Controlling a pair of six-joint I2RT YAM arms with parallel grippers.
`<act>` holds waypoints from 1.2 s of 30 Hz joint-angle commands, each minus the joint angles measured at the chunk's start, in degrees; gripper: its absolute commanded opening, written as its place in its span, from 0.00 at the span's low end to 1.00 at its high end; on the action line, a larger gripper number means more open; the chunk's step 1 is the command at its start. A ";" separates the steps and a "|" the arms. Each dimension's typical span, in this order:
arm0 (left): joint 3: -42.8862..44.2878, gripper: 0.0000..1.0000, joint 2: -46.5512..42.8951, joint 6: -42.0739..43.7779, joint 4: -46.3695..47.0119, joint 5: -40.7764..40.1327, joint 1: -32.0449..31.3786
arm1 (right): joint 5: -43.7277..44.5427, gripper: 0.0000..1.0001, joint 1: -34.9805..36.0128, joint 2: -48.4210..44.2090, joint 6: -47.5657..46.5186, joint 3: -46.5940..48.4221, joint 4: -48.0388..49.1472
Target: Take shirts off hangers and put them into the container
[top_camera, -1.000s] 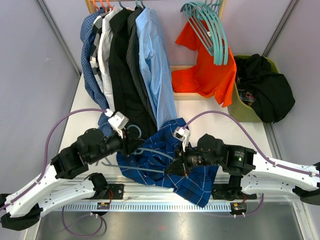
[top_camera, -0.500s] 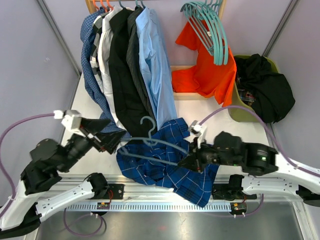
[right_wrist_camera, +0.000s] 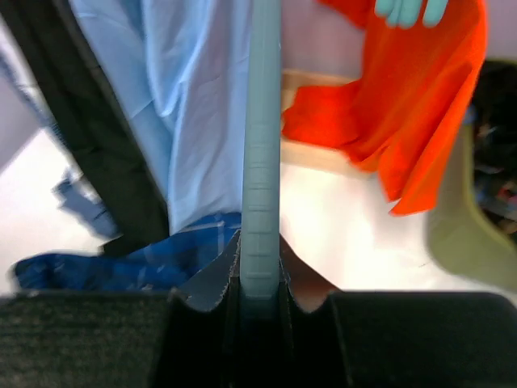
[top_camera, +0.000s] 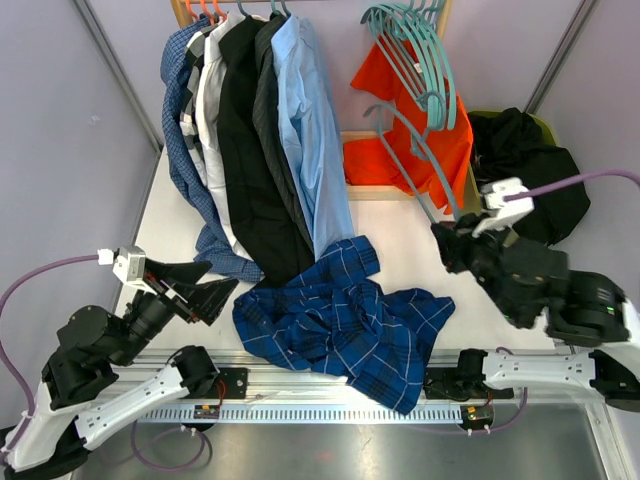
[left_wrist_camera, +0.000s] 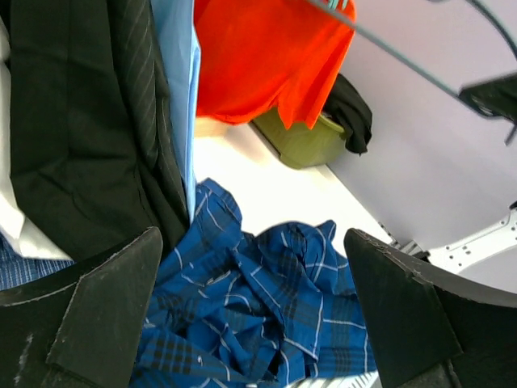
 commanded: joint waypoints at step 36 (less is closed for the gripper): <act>-4.09 0.99 -3.60 -2.77 3.07 3.24 0.16 | -52.57 0.00 -54.51 61.67 -7.99 57.14 10.38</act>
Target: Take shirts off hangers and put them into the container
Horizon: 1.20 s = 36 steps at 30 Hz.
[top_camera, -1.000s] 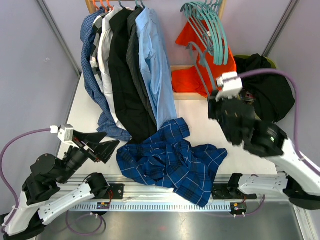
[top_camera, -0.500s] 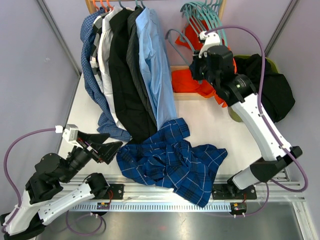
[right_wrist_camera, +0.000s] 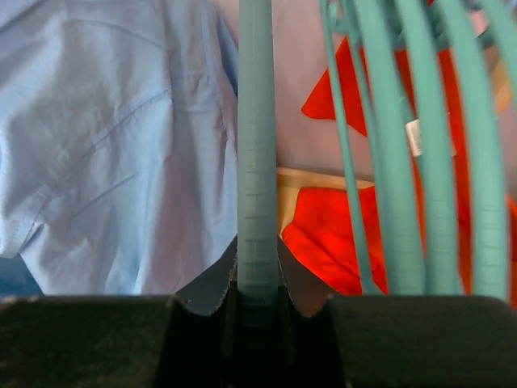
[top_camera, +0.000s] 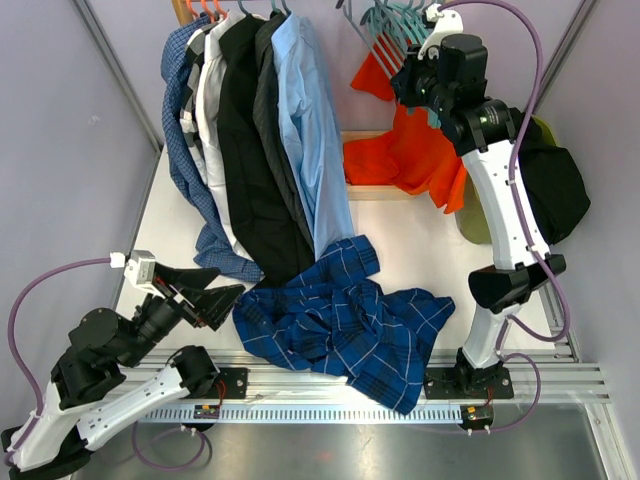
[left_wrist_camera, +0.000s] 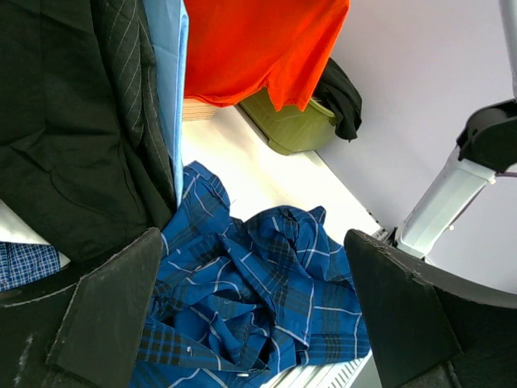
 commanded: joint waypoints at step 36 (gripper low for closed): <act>-1.76 0.99 0.30 -2.71 2.19 1.03 0.07 | 21.19 0.99 49.35 -50.01 31.69 -90.39 12.45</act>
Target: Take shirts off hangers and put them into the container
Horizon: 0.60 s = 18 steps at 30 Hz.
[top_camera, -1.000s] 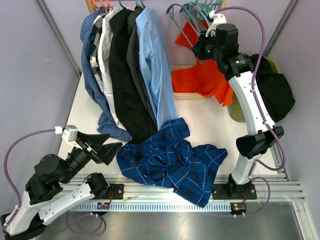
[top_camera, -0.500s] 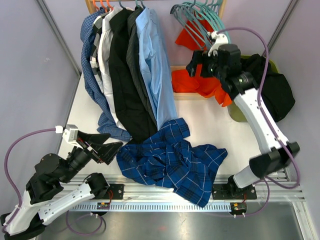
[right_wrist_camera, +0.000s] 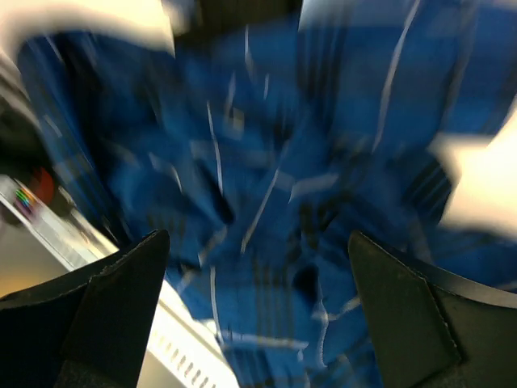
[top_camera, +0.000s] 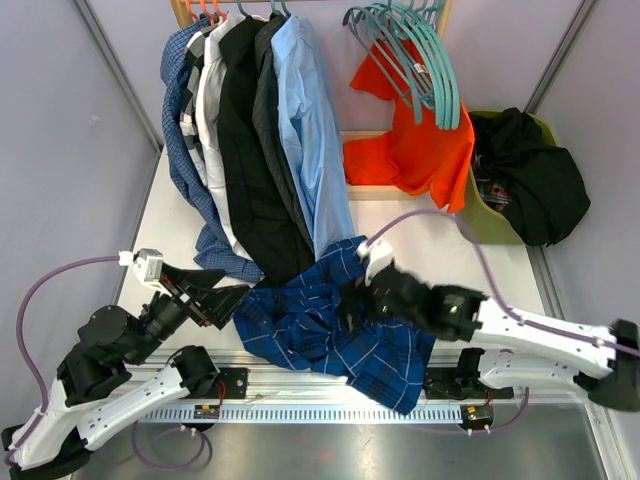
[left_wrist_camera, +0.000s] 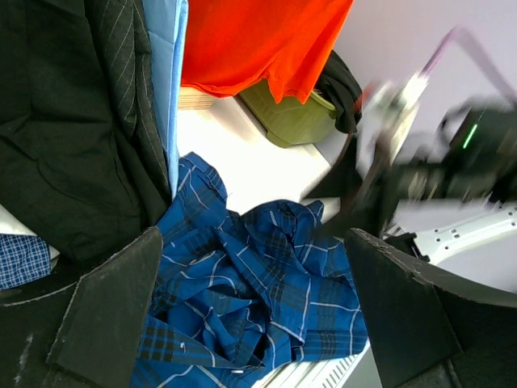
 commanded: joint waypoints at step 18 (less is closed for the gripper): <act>-2.63 0.99 -6.04 -4.15 -0.46 1.47 0.16 | 20.65 0.99 20.84 32.95 24.74 5.74 12.58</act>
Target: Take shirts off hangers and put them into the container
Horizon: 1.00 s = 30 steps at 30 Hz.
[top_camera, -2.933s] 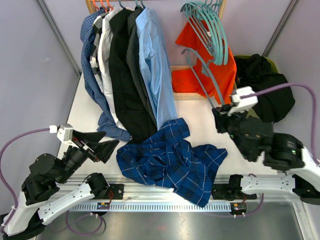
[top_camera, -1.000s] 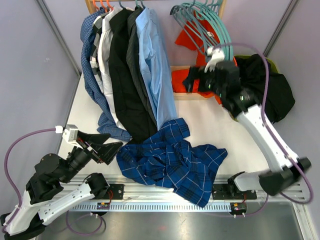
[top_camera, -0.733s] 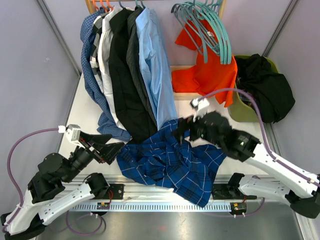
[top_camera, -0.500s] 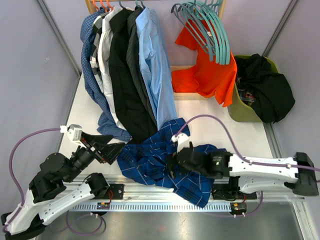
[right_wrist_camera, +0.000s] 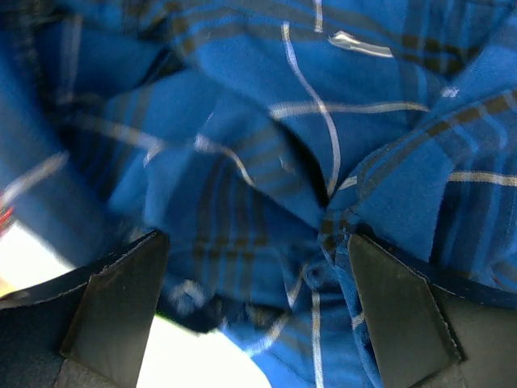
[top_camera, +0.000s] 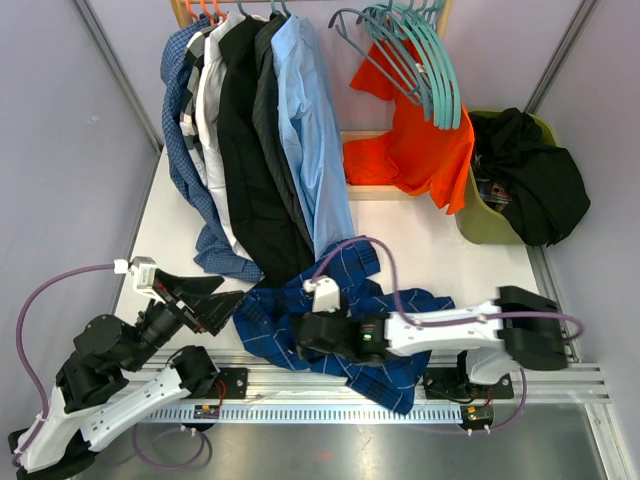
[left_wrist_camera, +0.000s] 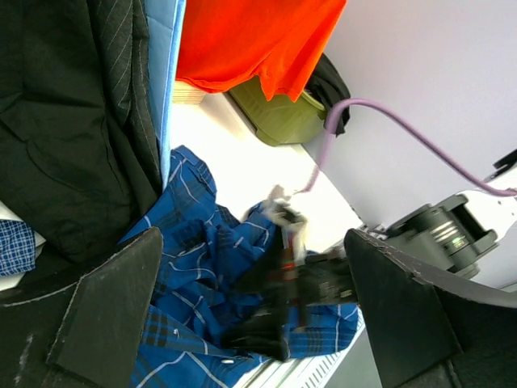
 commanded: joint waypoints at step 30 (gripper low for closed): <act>-1.96 0.99 -4.89 -3.55 0.17 1.96 0.11 | 0.17 0.00 -0.25 32.13 24.84 5.95 -11.12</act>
